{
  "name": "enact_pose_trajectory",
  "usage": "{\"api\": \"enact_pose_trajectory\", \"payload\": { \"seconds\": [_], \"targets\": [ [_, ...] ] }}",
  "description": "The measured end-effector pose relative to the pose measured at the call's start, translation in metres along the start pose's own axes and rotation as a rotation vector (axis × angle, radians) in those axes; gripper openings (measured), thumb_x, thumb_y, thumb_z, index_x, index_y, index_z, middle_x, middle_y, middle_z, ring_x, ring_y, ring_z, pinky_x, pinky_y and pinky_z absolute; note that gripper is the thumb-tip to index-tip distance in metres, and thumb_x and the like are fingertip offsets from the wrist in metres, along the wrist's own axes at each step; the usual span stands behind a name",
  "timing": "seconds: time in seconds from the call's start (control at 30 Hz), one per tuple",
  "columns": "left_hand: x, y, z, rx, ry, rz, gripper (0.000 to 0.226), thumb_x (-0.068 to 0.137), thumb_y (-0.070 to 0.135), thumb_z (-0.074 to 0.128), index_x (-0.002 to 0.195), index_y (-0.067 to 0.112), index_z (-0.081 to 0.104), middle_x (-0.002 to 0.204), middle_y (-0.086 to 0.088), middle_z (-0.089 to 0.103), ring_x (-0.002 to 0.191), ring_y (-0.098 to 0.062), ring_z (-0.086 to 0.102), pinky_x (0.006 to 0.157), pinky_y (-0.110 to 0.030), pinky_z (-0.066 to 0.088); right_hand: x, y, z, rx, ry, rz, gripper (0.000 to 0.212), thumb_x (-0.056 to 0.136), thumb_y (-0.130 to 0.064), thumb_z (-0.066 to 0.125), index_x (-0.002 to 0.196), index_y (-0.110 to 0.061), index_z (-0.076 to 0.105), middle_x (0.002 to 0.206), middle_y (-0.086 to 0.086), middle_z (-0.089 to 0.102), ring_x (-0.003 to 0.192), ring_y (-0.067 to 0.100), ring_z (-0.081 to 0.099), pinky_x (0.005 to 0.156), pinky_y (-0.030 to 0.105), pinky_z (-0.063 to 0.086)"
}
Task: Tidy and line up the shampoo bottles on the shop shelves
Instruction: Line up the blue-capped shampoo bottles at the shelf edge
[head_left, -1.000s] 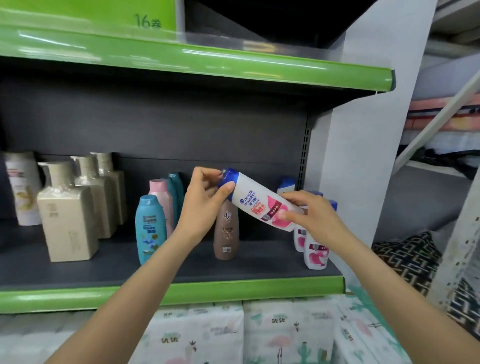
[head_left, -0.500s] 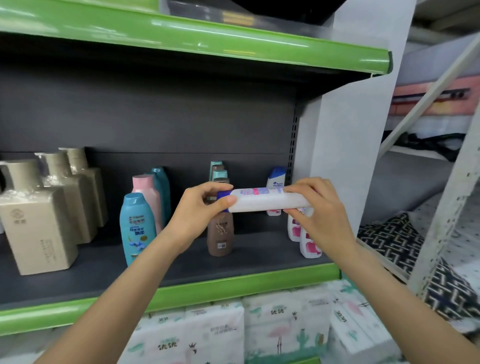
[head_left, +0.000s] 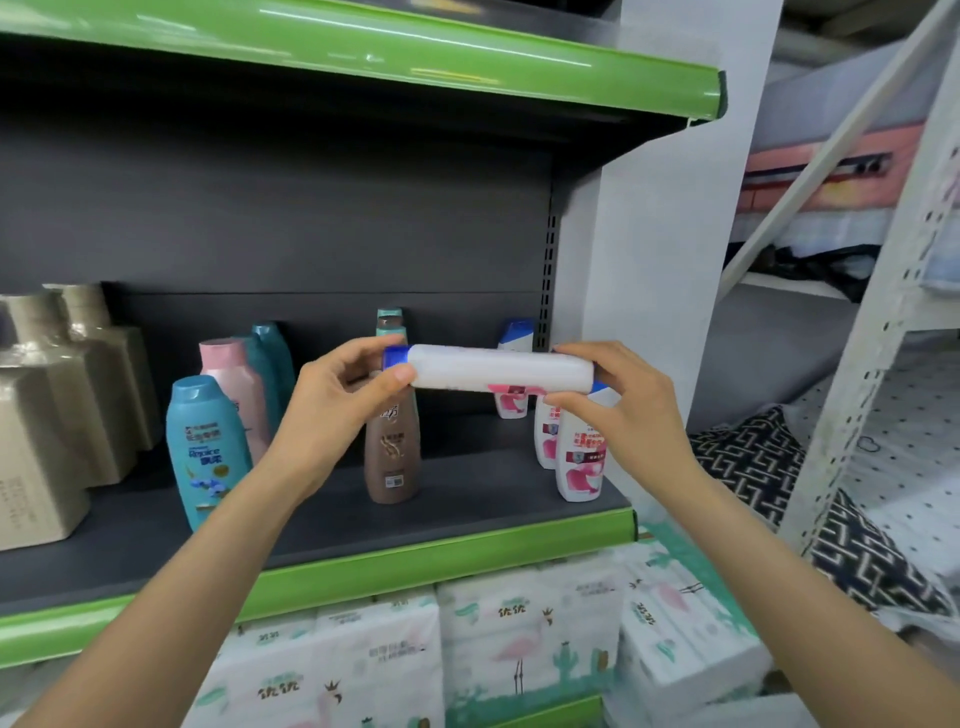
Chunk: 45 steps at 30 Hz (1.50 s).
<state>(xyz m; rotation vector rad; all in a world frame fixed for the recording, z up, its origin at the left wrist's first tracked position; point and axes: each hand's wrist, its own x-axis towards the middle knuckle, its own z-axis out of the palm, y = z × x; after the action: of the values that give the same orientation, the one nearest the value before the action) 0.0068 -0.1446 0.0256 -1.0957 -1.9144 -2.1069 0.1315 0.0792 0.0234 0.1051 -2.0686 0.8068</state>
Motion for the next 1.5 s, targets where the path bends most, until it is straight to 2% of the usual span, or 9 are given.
{"api": "enact_pose_trajectory", "payload": {
  "seconds": [0.17,0.33,0.5,0.7,0.87,1.07,1.2,1.33,1.5],
  "targets": [
    [0.004,0.004,0.015,0.023,-0.043,0.037,0.025,0.082,0.004,0.065,0.103,0.019,0.065,0.089,0.009,0.072,0.083,-0.003,0.065,0.076,-0.016,0.052,0.004,0.008,-0.012,0.265,-0.001,0.226,0.026,0.084,-0.016,0.066,0.11,-0.017,0.064,0.102,-0.004,0.069,0.092,0.009,0.066,0.079,0.023,0.053],
    [0.009,0.006,0.032,-0.177,-0.012,-0.138,0.017,0.089,0.011,0.059,0.102,0.0,0.061,0.092,-0.016,0.071,0.085,-0.026,0.066,0.069,-0.022,0.056,0.005,0.007,-0.022,0.424,-0.033,0.425,0.014,0.092,-0.022,0.056,0.102,-0.017,0.064,0.092,0.004,0.072,0.085,0.015,0.07,0.073,0.031,0.059],
    [0.017,0.011,0.043,-0.228,0.03,-0.203,0.018,0.092,0.018,0.056,0.093,0.0,0.061,0.089,-0.017,0.07,0.076,-0.021,0.07,0.069,-0.025,0.058,0.002,0.004,-0.024,0.415,-0.13,0.548,0.025,0.091,-0.029,0.057,0.101,-0.008,0.065,0.094,0.01,0.072,0.083,0.02,0.071,0.071,0.032,0.06],
    [0.027,0.022,0.048,-0.134,0.076,-0.114,0.02,0.091,0.019,0.058,0.104,0.004,0.061,0.08,0.0,0.073,0.079,-0.013,0.07,0.069,-0.027,0.059,0.006,0.005,-0.024,0.174,-0.168,0.463,0.006,0.086,-0.025,0.066,0.087,-0.02,0.067,0.089,0.003,0.072,0.081,0.014,0.07,0.075,0.035,0.059],
    [0.037,0.026,0.057,0.08,0.115,-0.055,0.021,0.089,0.021,0.061,0.107,0.01,0.057,0.099,-0.005,0.066,0.093,-0.014,0.066,0.073,-0.032,0.058,0.017,0.01,-0.032,-0.06,-0.139,0.35,0.005,0.087,-0.022,0.064,0.087,-0.022,0.07,0.086,-0.004,0.071,0.082,0.014,0.067,0.082,0.034,0.053],
    [0.058,0.021,0.072,0.543,0.069,0.147,0.03,0.09,0.025,0.06,0.116,0.01,0.054,0.098,0.005,0.057,0.086,-0.011,0.057,0.072,-0.024,0.049,0.041,0.02,-0.042,-0.24,-0.092,0.248,0.013,0.091,-0.018,0.058,0.1,-0.015,0.066,0.09,-0.004,0.066,0.073,0.002,0.058,0.061,0.002,0.04],
    [0.087,0.003,0.086,0.651,-0.005,0.113,0.036,0.091,0.023,0.058,0.122,0.005,0.053,0.114,-0.006,0.061,0.097,-0.011,0.052,0.077,-0.021,0.039,0.064,0.04,-0.045,-0.353,-0.137,0.244,0.02,0.094,-0.015,0.052,0.112,-0.013,0.062,0.103,0.002,0.065,0.078,0.008,0.055,0.058,0.006,0.038],
    [0.117,-0.018,0.101,0.667,-0.084,0.045,0.033,0.091,0.021,0.058,0.119,0.004,0.054,0.116,-0.012,0.062,0.103,-0.02,0.056,0.079,-0.022,0.038,0.085,0.061,-0.041,-0.399,-0.238,0.262,0.022,0.094,-0.017,0.054,0.113,-0.012,0.063,0.111,0.005,0.066,0.087,0.012,0.055,0.074,0.02,0.038],
    [0.146,-0.051,0.119,0.697,-0.152,-0.081,0.035,0.09,0.024,0.06,0.121,0.009,0.053,0.119,-0.012,0.06,0.104,-0.024,0.058,0.081,-0.029,0.044,0.102,0.082,-0.033,-0.378,-0.379,0.258,0.026,0.09,-0.017,0.061,0.114,-0.012,0.065,0.115,0.006,0.065,0.091,0.013,0.056,0.078,0.019,0.038]
  ]
}}
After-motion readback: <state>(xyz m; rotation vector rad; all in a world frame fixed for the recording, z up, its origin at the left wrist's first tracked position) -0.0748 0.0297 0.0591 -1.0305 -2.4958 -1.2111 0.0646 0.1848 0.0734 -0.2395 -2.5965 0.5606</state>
